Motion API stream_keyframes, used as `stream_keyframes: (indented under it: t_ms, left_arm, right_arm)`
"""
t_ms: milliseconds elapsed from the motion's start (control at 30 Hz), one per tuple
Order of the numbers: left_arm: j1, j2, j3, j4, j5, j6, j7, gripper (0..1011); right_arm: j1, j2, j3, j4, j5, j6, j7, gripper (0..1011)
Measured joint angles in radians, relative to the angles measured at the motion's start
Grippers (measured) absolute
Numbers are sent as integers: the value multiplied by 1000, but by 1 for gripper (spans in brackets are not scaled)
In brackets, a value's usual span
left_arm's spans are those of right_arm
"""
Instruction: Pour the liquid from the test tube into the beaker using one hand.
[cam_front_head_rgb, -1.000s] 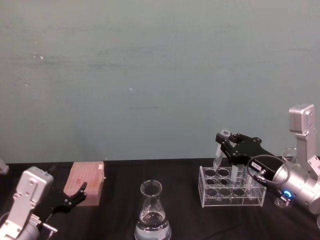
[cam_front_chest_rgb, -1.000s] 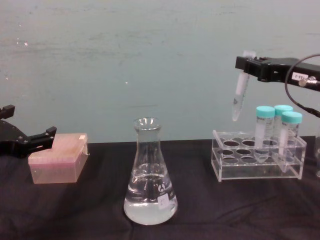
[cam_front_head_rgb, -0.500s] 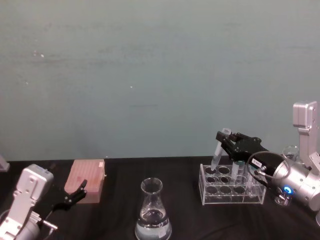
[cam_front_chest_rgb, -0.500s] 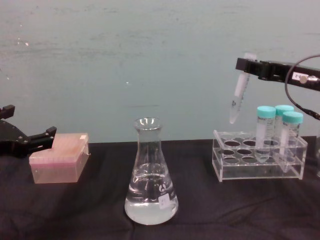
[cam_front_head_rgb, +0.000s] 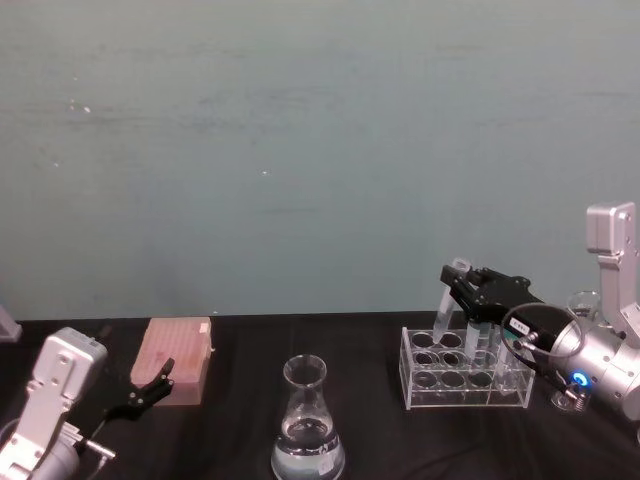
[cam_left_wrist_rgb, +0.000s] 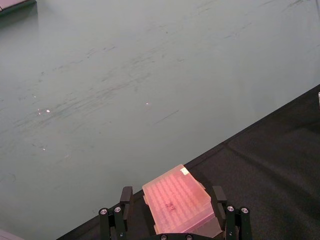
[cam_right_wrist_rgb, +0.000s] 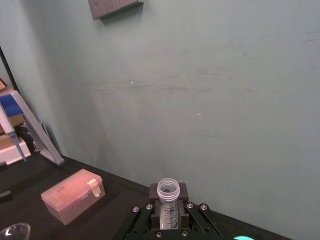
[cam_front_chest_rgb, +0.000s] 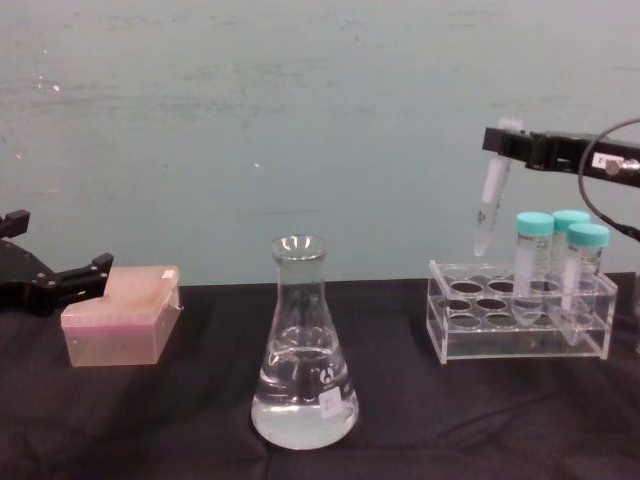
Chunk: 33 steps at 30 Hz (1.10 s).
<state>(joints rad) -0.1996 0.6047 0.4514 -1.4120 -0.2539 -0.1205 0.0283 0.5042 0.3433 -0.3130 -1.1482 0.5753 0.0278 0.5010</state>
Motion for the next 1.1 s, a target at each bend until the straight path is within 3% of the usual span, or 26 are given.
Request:
stream_keyframes:
  t_ms: [567,1100]
  left_arm:
    - [0,0,0,0,0,0,0,1000]
    - [0,0,0,0,0,0,0,1000]
  right_arm:
    - [15,-4,-20,44,1,14,7,199]
    - [39,-23,-41,99,-22,-12,12,199]
